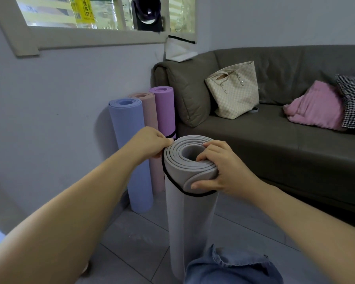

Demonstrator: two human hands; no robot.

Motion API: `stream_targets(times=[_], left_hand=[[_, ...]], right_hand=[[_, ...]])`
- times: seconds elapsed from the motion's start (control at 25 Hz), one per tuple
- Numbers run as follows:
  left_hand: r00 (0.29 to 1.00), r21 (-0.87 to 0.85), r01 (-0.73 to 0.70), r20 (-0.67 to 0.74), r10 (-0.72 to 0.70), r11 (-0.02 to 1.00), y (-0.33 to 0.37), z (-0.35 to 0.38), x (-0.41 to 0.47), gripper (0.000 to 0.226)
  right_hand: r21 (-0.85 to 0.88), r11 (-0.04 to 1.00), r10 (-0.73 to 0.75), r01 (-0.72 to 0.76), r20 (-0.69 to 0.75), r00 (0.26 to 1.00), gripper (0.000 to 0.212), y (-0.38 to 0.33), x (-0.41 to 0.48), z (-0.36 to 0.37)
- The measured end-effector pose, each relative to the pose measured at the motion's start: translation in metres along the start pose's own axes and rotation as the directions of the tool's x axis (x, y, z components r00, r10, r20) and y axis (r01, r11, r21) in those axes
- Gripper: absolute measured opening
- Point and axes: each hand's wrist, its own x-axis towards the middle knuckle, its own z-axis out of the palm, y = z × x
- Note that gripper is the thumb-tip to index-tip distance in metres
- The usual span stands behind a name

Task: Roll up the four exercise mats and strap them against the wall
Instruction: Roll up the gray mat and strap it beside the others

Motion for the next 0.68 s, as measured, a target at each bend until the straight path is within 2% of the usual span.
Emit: stream_targets(times=[0.04, 0.08, 0.12, 0.16, 0.24, 0.36, 0.44, 0.56, 0.6, 0.68], left_hand=[[1.000, -0.003, 0.010, -0.021, -0.010, 1.000, 0.000, 0.003, 0.000, 0.034], [0.999, -0.079, 0.035, -0.034, -0.038, 0.996, -0.002, 0.006, 0.000, 0.029], [0.994, -0.227, 0.097, -0.020, -0.104, 0.969, -0.006, 0.011, -0.001, 0.025], [0.982, -0.414, 0.185, 0.033, -0.188, 0.891, -0.013, 0.016, -0.003, 0.023], [0.939, -0.722, 0.333, 0.194, -0.284, 0.607, -0.026, 0.025, -0.007, 0.019], [0.892, -0.865, 0.426, 0.352, -0.283, 0.267, -0.057, 0.034, -0.011, 0.047], [0.870, -0.868, 0.467, 0.416, -0.265, 0.171, -0.076, 0.047, -0.021, 0.049], [0.842, -0.861, 0.487, 0.417, -0.343, 0.147, -0.098, 0.069, -0.027, 0.038], [0.843, -0.857, 0.470, 0.364, -0.395, 0.214, -0.099, 0.072, -0.026, 0.035], [0.852, -0.760, 0.439, 0.182, -0.492, 0.479, -0.099, 0.071, -0.022, 0.026]], right_hand=[[0.000, 1.000, 0.006, -0.006, 0.001, 1.000, 0.056, 0.000, -0.001, -0.001], [-0.002, 1.000, 0.011, -0.011, 0.001, 1.000, 0.056, 0.000, -0.001, -0.001], [-0.002, 1.000, 0.012, -0.012, 0.000, 1.000, 0.056, 0.000, -0.001, -0.001], [0.001, 1.000, 0.011, -0.011, 0.000, 1.000, 0.055, -0.001, -0.002, 0.000], [0.016, 1.000, 0.001, -0.001, 0.014, 1.000, 0.054, -0.003, -0.002, 0.002], [0.061, 0.998, 0.008, -0.012, 0.060, 0.998, 0.053, -0.002, 0.002, -0.001], [0.072, 0.997, 0.019, -0.025, 0.080, 0.997, 0.050, 0.001, 0.005, -0.005], [0.066, 0.997, 0.021, -0.027, 0.081, 0.996, 0.046, 0.002, 0.012, 0.000], [0.060, 0.998, 0.016, -0.020, 0.060, 0.998, 0.046, 0.002, 0.014, 0.003], [0.041, 0.999, 0.011, -0.012, 0.029, 1.000, 0.047, 0.001, 0.021, 0.008]])
